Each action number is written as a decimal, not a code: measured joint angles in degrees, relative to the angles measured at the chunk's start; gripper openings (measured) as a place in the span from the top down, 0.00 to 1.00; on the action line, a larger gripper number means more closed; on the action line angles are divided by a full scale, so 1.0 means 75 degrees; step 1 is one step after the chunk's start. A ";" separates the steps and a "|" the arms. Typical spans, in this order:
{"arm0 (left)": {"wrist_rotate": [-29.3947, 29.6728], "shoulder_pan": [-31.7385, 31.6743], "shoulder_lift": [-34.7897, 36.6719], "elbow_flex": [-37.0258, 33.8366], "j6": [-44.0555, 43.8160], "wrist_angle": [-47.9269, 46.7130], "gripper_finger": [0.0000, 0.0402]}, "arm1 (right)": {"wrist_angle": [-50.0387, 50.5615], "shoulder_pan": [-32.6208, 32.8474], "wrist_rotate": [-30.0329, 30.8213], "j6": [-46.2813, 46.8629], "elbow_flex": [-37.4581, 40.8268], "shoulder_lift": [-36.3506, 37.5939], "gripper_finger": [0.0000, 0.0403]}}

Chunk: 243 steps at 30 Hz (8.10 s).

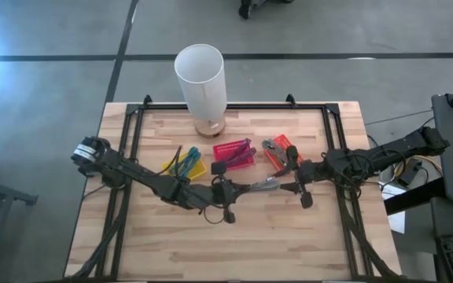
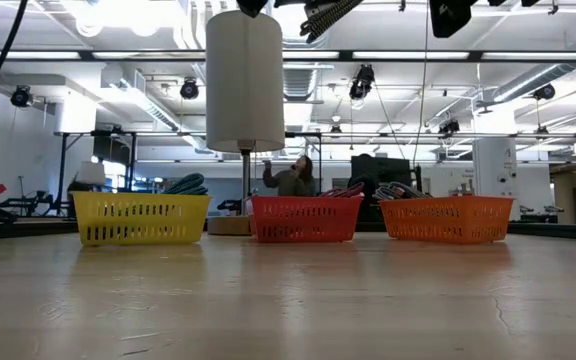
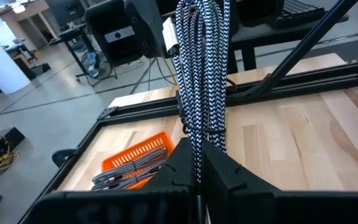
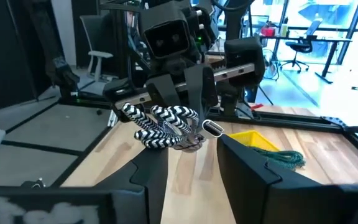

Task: Pick & Place USB Port
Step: Put the black and white charger cable into the orange bin, then return to Home Position

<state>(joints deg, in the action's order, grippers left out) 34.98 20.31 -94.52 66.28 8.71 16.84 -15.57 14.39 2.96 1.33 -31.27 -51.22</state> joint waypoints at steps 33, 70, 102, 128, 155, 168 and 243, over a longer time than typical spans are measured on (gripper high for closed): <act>-0.1110 -0.0495 -0.0006 0.0000 -0.1652 0.0184 0.97 | -0.0192 -0.0003 0.0000 -0.0336 0.0000 0.0000 0.98; -0.1084 -0.0495 -0.0003 0.0000 -0.1827 -0.0449 0.78 | 0.4977 -0.0003 0.1973 0.2233 -0.1372 0.0171 0.98; -0.1055 -0.0544 -0.0003 0.0000 -0.1629 -0.0483 0.78 | 0.9462 -0.1527 0.3470 0.4164 -0.2613 -0.0891 0.98; -0.1058 -0.0548 -0.0003 0.0000 -0.1825 -0.1014 0.78 | 0.8785 -0.1798 0.3829 0.3135 -0.2672 -0.3401 0.98; -0.1055 -0.0548 0.0004 0.0000 -0.2007 -0.1051 0.78 | 0.9122 -0.1803 0.3737 0.2733 -0.3401 -0.2474 0.69; -0.0674 -0.0504 0.1366 0.0000 -0.1696 -0.2059 0.78 | 0.9189 -0.0318 0.3153 0.2145 -0.3435 -0.0103 0.77; -0.0050 -0.0414 0.9839 -0.8778 0.0429 0.2618 0.78 | 0.2571 0.1580 0.0606 -0.0700 0.3106 0.6828 0.82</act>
<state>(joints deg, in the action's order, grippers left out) 34.61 17.21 -20.73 0.45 11.93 36.47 3.71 26.24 7.51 -3.92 -7.97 -0.01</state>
